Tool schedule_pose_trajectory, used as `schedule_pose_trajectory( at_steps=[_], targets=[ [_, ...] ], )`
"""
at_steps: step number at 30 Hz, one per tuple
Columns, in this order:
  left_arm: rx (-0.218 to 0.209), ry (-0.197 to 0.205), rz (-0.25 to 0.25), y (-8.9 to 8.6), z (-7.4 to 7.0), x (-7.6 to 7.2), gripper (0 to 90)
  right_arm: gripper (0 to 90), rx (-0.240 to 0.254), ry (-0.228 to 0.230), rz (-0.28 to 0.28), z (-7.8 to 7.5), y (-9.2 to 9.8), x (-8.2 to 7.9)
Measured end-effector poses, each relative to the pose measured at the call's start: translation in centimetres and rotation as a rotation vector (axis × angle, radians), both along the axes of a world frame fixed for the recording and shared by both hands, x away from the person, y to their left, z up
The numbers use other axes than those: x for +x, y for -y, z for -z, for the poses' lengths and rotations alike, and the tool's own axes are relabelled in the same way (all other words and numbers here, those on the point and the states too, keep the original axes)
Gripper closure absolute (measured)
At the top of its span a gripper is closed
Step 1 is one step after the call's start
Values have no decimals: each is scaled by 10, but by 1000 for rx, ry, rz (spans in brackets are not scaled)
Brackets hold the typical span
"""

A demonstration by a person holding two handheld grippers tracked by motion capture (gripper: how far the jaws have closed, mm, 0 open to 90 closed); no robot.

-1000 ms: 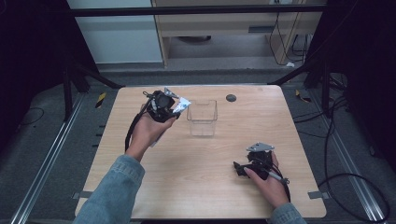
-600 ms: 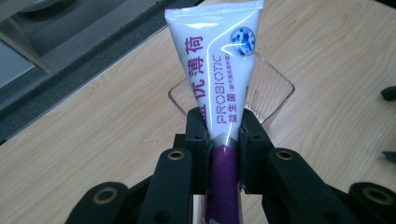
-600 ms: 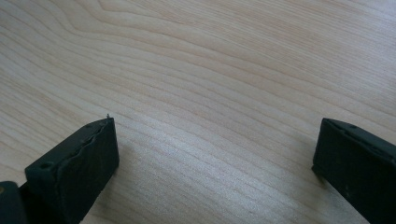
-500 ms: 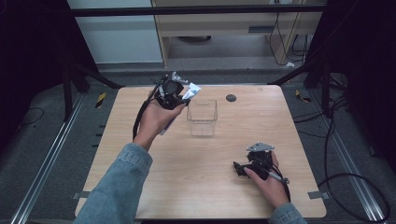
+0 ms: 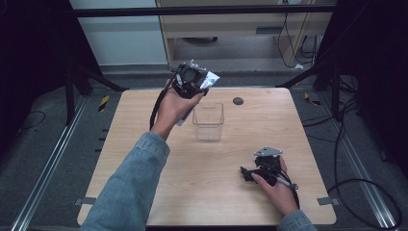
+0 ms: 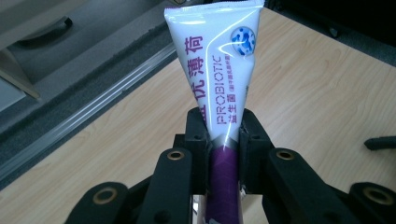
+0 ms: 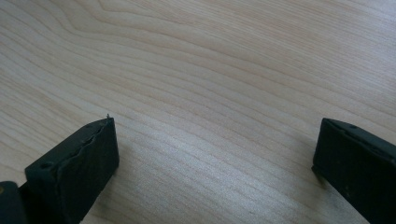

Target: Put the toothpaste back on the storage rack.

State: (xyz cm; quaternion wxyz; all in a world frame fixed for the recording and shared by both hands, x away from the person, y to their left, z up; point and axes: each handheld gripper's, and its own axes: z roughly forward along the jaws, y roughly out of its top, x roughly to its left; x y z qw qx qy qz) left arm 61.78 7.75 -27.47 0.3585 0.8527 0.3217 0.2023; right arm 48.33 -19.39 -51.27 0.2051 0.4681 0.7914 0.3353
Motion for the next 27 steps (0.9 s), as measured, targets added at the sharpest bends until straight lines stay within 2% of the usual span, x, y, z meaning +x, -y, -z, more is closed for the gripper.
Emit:
schedule_pose_trajectory(
  at_steps=[4,9,14,17,20,27],
  targets=[
    [-9,-4,-1,6,-1,9,771,4,0,1,0,0,0,0],
    [-39,-3,-8,14,-5,16,771,4,1,-1,-1,0,0,0],
    [-34,0,-6,21,-4,20,771,4,2,-1,-2,0,0,0],
    [-76,-13,-2,22,-4,23,771,4,2,-1,-1,0,0,0],
    [-70,-5,-4,24,-3,26,770,4,1,-1,-2,0,0,0],
    [-89,13,2,30,-2,27,769,4,5,3,0,0,0,0]
  ],
)
